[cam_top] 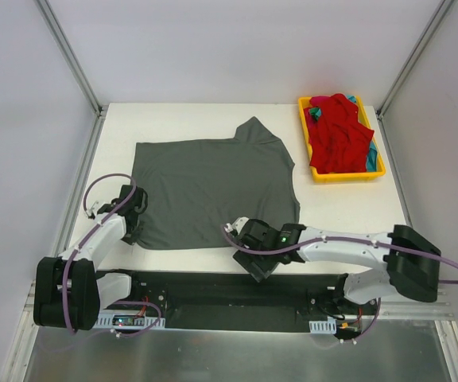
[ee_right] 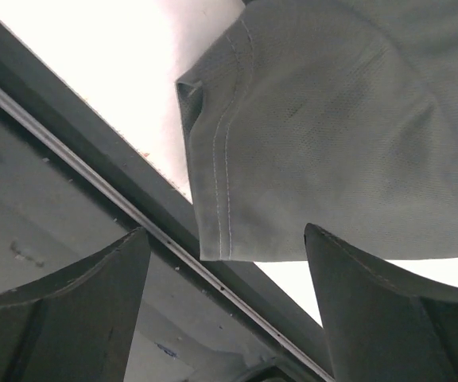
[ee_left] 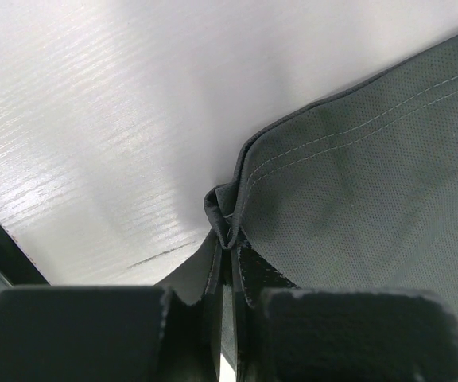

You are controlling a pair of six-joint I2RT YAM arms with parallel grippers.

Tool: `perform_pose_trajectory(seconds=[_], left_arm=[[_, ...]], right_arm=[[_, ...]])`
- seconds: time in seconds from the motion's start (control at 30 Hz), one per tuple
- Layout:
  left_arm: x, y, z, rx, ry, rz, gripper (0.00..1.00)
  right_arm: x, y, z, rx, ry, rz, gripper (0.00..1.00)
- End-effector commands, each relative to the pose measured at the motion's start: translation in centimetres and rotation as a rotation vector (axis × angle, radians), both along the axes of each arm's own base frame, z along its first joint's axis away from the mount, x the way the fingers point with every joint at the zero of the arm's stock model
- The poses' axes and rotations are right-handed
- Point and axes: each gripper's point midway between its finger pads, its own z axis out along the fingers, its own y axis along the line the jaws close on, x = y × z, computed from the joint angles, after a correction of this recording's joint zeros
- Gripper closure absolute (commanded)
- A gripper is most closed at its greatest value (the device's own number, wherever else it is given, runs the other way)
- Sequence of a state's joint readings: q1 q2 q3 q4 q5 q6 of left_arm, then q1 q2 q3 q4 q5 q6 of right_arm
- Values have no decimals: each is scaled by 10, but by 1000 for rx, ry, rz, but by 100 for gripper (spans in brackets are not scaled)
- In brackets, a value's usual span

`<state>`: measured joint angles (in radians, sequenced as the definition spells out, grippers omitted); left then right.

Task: Fold and stack the t-shirts
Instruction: Grap the side of the flattened tshirt closest away from the robot with both arms

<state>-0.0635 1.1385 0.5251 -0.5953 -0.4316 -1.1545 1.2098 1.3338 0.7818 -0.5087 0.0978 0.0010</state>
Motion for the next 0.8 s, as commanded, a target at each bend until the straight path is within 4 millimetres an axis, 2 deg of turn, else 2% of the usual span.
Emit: perform_pose_trajectory(seconds=[0.0,0.13,0.27,0.43,0.5,0.6,0.67,0.77], left_arm=[[-1,7,6,32,-9,-8,100],[-1,8,7,37,-14,-16,100],[-2,7,8,32,-21,-15,100],[-7,6,5,12,-15,22,100],[-8,7,4,11,-7,28,100],[-14,8,6,11,10,47,100],[-18,9,8,13,14,60,100],[-24,7,12,-1,2,70,100]], right_arm=[[7,15,-6,-13,-3,-43,24],[17,14,-18,-77,-33,-53,34],[12,14,-28,-101,0,-57,42],[10,-5,-37,-177,-1,-98,60],[8,-14,-37,-197,3,-109,69],[3,-28,-32,-207,4,-131,88],[-3,-31,-25,-175,16,-129,99],[-19,-22,-17,-114,61,-52,99]])
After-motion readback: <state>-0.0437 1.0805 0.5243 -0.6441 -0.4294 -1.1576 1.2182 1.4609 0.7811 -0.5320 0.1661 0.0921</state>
